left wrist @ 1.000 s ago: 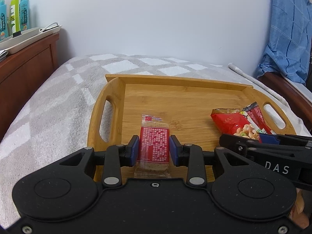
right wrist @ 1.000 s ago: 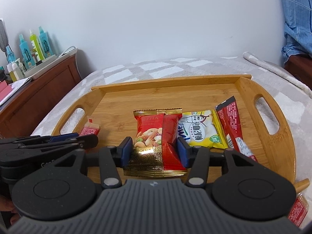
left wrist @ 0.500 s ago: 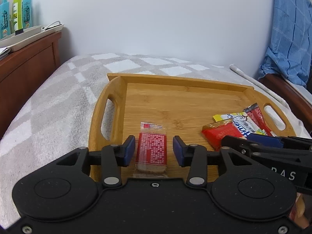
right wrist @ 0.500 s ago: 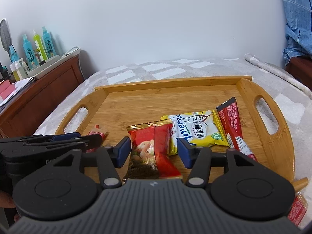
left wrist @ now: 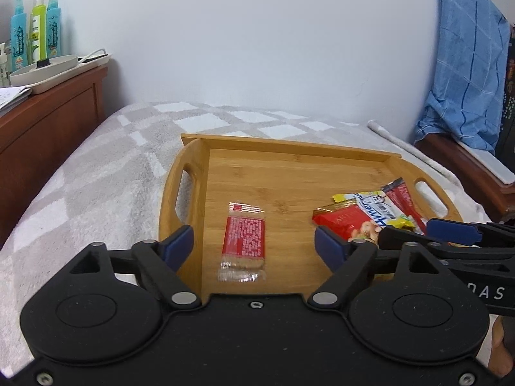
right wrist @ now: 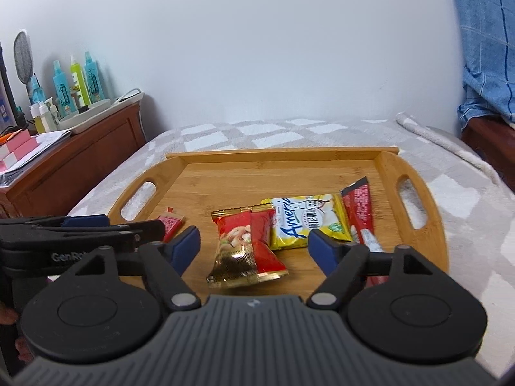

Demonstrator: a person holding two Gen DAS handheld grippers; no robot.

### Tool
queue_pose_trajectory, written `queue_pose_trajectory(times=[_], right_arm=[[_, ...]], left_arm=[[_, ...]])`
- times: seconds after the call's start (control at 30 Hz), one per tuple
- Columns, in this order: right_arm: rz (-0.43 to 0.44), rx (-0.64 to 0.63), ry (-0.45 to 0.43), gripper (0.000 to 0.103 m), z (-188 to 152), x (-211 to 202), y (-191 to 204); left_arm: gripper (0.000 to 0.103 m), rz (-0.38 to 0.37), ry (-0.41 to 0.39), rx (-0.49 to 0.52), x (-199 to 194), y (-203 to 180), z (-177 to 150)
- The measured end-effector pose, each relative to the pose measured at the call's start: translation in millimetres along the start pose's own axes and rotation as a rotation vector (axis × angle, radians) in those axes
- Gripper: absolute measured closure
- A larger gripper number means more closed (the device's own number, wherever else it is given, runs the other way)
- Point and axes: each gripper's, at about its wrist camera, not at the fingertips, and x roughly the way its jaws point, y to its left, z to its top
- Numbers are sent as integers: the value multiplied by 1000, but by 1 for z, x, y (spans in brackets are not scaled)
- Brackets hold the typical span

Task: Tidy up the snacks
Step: 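Open the left tool on the tray while the right tool releases the nut bag, then pull both open tools back from the tray toward the remaining snacks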

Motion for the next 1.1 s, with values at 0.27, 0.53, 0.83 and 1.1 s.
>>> queue_pose_trajectory(times=[0.27, 0.53, 0.83, 1.1], right_arm=[[-3, 9, -34, 4, -18, -35, -15], [-45, -46, -67, 0, -46, -63, -26], [-106, -22, -39, 0, -79, -76, -42], [-172, -17, -29, 0, -99, -80, -50]], left_arm=[[7, -13, -45, 12, -34, -6, -15], [3, -35, -76, 14, -63, -17, -43], [1, -38, -64, 43, -69, -29, -74], [1, -33, -43, 26, -74, -35, -95]])
